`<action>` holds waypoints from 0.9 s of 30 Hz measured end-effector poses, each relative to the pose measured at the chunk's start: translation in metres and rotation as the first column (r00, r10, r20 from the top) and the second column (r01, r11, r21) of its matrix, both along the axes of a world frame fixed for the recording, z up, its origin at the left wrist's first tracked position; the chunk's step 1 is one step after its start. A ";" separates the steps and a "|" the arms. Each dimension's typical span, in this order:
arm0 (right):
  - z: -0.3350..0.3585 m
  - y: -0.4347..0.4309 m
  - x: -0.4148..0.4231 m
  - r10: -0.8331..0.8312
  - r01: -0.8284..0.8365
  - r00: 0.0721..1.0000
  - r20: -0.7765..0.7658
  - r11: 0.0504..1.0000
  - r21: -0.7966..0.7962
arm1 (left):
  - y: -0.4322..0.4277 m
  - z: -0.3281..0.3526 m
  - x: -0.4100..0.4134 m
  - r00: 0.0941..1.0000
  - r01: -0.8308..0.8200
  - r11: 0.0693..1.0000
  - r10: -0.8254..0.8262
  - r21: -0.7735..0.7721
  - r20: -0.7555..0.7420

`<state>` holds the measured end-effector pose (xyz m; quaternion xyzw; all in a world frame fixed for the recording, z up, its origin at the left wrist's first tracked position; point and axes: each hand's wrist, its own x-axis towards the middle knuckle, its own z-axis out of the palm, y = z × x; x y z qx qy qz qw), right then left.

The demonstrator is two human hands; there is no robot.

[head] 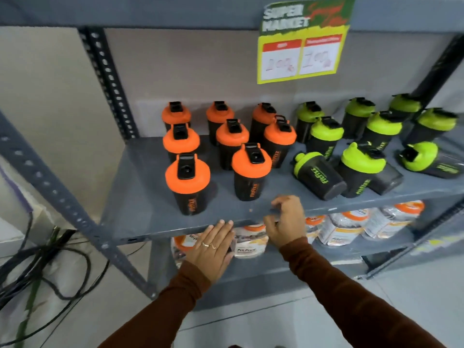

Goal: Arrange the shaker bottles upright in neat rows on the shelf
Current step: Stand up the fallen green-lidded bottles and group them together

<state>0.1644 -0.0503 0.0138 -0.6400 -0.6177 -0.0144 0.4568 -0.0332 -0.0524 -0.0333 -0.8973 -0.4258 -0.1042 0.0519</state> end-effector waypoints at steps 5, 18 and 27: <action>0.047 0.035 0.075 -0.169 0.185 0.950 0.264 0.982 -0.036 | 0.022 0.019 0.089 0.991 0.128 0.991 -0.130 0.037 0.036; 0.052 0.090 0.131 0.076 0.209 0.916 0.395 0.749 -0.629 | 0.044 0.022 0.184 0.963 -0.268 0.950 0.268 -0.157 -0.024; 0.082 0.053 0.158 0.281 -0.256 0.959 0.044 0.921 -0.294 | 0.038 0.029 0.193 0.932 -0.360 0.909 0.359 -0.208 -0.044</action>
